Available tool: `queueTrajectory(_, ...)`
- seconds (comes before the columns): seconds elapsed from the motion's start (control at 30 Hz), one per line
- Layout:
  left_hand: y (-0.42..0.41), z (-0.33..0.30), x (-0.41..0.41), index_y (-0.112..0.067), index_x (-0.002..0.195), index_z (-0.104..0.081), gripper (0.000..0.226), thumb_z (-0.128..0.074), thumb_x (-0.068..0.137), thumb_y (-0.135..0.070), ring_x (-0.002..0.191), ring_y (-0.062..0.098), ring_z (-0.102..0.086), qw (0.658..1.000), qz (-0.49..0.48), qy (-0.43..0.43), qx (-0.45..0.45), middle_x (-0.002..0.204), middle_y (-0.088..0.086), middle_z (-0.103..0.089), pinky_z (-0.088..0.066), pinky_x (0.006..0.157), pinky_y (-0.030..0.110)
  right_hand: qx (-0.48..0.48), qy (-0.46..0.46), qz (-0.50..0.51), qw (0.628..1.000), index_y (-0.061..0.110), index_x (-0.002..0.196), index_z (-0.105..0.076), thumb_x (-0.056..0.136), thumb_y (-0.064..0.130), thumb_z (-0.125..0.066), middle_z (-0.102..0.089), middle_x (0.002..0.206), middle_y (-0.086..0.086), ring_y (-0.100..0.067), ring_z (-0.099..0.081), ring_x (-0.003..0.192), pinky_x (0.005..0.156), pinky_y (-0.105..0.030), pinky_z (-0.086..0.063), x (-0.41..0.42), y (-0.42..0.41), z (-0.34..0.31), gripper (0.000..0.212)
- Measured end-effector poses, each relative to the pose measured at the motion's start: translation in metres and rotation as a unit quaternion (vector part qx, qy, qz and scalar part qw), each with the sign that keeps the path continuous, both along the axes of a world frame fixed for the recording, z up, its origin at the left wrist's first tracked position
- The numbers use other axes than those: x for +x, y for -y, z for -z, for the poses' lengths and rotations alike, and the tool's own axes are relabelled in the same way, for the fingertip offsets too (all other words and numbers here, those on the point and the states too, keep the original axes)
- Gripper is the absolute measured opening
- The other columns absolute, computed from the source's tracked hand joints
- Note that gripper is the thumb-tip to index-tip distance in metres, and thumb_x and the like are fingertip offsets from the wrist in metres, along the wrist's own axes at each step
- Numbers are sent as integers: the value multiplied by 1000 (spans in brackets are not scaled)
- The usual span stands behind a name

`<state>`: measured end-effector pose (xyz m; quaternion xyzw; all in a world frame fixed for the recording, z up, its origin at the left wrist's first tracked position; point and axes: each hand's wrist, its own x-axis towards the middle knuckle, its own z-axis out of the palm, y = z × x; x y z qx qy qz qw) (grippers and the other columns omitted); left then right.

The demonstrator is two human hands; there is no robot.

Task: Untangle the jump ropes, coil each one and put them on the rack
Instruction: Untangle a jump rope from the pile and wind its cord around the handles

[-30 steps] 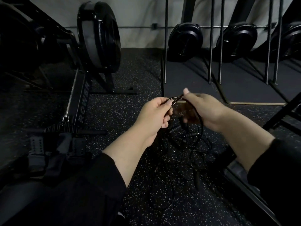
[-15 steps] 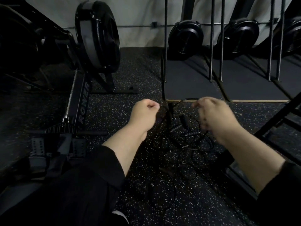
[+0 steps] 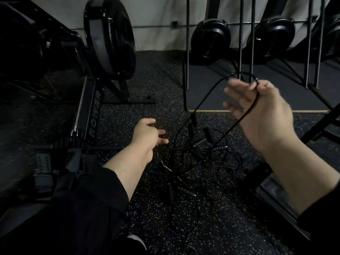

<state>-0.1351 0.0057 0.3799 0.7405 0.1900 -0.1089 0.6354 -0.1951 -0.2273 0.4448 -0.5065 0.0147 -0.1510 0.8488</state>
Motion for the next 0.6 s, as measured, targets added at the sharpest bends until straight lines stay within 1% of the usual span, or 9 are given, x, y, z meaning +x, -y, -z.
queueTrajectory(0.07,-3,2,-4,-20,130,-56,47,-35,98,7,64,24,-76,999,29,-1,15,99,8,-77,-35,114,47,34,11,8,999,19,80,-44,104,11,-25,-72,128,-3,-18,-64,127,99,-44,-55,2,1,-6,32)
queueTrajectory(0.13,-5,6,-7,-19,128,-59,43,-37,100,4,73,28,-78,998,53,19,12,101,8,-77,-38,108,45,37,-9,45,998,17,80,-47,103,10,-29,-74,126,-3,-15,-65,125,99,-43,-57,5,2,-9,30)
queueTrajectory(0.2,-6,7,-8,-16,128,-60,37,-42,102,2,70,25,-75,997,48,40,-45,103,9,-77,-55,84,41,-39,-69,104,991,14,87,-52,104,11,-35,-80,102,-2,-16,-74,102,92,-39,-58,8,1,-8,24)
queueTrajectory(0.23,-5,6,-9,-12,126,-62,35,-43,102,4,70,24,-73,994,40,46,-87,104,10,-75,-61,80,44,-97,-113,135,979,14,93,-55,105,12,-39,-79,85,1,-16,-74,85,84,-38,-58,8,0,-6,21)
queueTrajectory(0.3,-4,1,-9,-6,120,-65,32,-42,102,6,76,24,-70,987,24,52,-149,101,13,-70,-63,84,48,-166,-188,173,952,16,108,-59,107,14,-42,-70,65,3,-16,-67,63,69,-38,-54,9,1,4,17)
queueTrajectory(0.37,-2,-4,-8,-5,115,-68,32,-40,102,5,79,23,-70,984,13,59,-170,98,12,-68,-63,86,49,-166,-212,189,944,17,124,-55,107,12,-39,-66,68,-1,-16,-64,56,58,-34,-52,10,3,16,24)
queueTrajectory(0.43,-1,-7,-8,-5,112,-70,32,-41,102,3,78,23,-70,981,9,73,-180,97,10,-69,-63,82,47,-122,-205,199,950,20,129,-47,106,8,-33,-68,77,-4,-19,-67,64,60,-34,-55,10,2,22,29)
queueTrajectory(0.5,-2,-7,-9,-6,112,-72,31,-43,102,0,79,23,-69,983,17,86,-162,106,9,-73,-62,76,42,-56,-164,207,963,22,115,-46,106,4,-30,-74,92,-4,-19,-72,84,75,-37,-60,8,-1,25,26)
queueTrajectory(0.6,-7,3,-9,-11,119,-71,33,-43,103,-3,86,22,-71,987,49,104,-113,122,4,-71,-62,77,38,-99,-100,242,960,30,98,-57,108,6,-36,-72,124,8,-4,-67,114,91,-34,-60,6,-2,26,34)
